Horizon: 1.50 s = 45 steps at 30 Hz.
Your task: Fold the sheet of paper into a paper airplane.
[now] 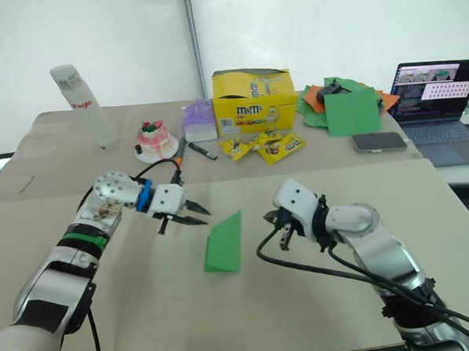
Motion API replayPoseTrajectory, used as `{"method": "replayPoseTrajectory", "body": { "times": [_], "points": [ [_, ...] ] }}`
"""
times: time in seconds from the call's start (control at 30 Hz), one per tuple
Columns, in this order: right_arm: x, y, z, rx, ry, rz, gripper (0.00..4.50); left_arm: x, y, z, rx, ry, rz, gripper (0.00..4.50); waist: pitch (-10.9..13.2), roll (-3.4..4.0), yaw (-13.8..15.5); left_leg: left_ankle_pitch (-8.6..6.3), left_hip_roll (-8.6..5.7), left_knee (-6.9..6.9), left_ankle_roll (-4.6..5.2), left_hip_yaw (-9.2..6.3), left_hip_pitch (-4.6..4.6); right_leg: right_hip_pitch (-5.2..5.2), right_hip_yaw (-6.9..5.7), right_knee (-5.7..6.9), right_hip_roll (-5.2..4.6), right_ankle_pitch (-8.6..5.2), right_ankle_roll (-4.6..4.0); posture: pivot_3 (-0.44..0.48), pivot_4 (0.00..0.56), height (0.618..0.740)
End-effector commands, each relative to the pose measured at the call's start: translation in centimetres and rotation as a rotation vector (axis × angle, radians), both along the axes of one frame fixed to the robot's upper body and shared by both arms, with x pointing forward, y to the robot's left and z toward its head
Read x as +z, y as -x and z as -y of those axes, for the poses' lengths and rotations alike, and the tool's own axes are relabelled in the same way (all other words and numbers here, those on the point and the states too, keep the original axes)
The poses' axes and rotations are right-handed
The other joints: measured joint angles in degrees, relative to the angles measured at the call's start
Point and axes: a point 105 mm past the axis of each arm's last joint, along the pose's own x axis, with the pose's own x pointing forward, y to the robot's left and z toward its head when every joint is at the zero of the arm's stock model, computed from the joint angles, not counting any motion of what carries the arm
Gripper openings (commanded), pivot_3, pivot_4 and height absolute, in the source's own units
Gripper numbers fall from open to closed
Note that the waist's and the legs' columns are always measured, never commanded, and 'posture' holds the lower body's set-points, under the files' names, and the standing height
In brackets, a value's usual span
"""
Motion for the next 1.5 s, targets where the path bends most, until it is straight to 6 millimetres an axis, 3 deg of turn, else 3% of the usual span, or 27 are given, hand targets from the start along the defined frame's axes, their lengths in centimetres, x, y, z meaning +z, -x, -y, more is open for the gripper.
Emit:
{"method": "replayPoseTrajectory", "body": {
  "times": [0.03,0.27,0.4,0.53,0.77,0.83,0.97,1.07,1.23,1.5],
  "points": [
    [1.3,-0.1,0.4,-0.04,-0.005,0.065,0.0,0.3,-0.6,0.8,-0.073,-0.051,0.164,2.54,0.0,-0.02,0.1,0.0,-0.01,0.03,0.01,0.0,-0.04,-0.04,0.01,0.01,0.01,0.01,0.02,0.0,0.15,0.74],
    [1.0,0.1,1.2,-0.094,-0.002,0.063,0.0,-0.1,-0.5,2.6,-0.201,-0.098,0.329,2.54,0.0,-0.05,-0.1,0.01,-0.08,0.22,0.02,0.03,-0.25,-0.28,0.01,0.65,0.02,0.03,0.05,0.0,0.15,0.74],
    [1.1,0.1,1.5,-0.123,-0.008,0.069,0.0,0.4,-0.5,4.5,-0.216,-0.035,0.391,2.54,0.0,-0.06,0.2,0.06,-0.21,0.28,0.11,0.01,-0.3,-0.28,-0.01,0.69,0.05,0.07,0.12,0.0,0.15,0.74],
    [1.2,0.1,1.6,-0.131,-0.006,0.071,0.0,-0.1,-0.5,5.0,-0.244,-0.057,0.443,2.54,0.0,-0.07,0.3,0.07,-0.34,0.43,0.14,-0.01,-0.39,-0.32,-0.01,0.71,0.04,0.11,0.19,0.0,0.15,0.74],
    [1.4,-0.3,1.6,-0.126,0.002,0.079,0.0,-0.6,-0.4,4.6,-0.225,-0.06,0.398,0.38,0.0,-0.07,0.3,0.08,-0.58,0.56,0.18,-0.13,-0.42,-0.35,-0.05,0.83,0.0,0.12,0.23,0.0,0.15,0.74],
    [1.4,-0.4,1.5,-0.121,0.004,0.079,0.0,-0.3,-0.4,4.6,-0.21,-0.035,0.379,0.02,0.0,-0.07,0.3,0.08,-0.61,0.61,0.19,-0.16,-0.44,-0.35,-0.07,0.85,-0.01,0.13,0.25,0.0,0.15,0.74],
    [1.4,-0.6,1.3,-0.105,0.008,0.077,0.0,-0.1,-0.2,3.9,-0.18,-0.033,0.35,0.02,0.0,-0.06,0.1,0.07,-0.62,0.67,0.21,-0.22,-0.46,-0.35,-0.05,0.86,-0.02,0.15,0.28,0.0,0.15,0.74],
    [1.6,-1.1,0.9,-0.083,0.014,0.08,0.0,0.4,-0.6,2.5,-0.034,-0.109,0.315,0.02,0.0,-0.04,-0.5,0.07,-0.62,0.66,0.21,-0.26,-0.46,-0.36,-0.01,0.86,-0.01,0.15,0.28,0.0,0.15,0.74],
    [2.1,-1.8,0.7,-0.069,0.018,0.094,0.0,1.3,1.6,1.6,0.13,-0.22,0.269,0.02,0.0,0.04,-0.7,0.05,-0.61,0.64,0.25,-0.38,-0.45,-0.37,0.01,0.9,0.01,0.15,0.28,0.0,0.15,0.74],
    [2.1,-2.5,0.2,-0.047,0.016,0.102,0.0,2.5,3.0,1.9,0.392,-0.256,0.165,0.02,0.0,0.04,-0.4,0.04,-0.67,0.69,0.26,-0.41,-0.46,-0.3,0.01,0.89,0.0,0.19,0.34,0.0,0.15,0.74]
  ]
}}
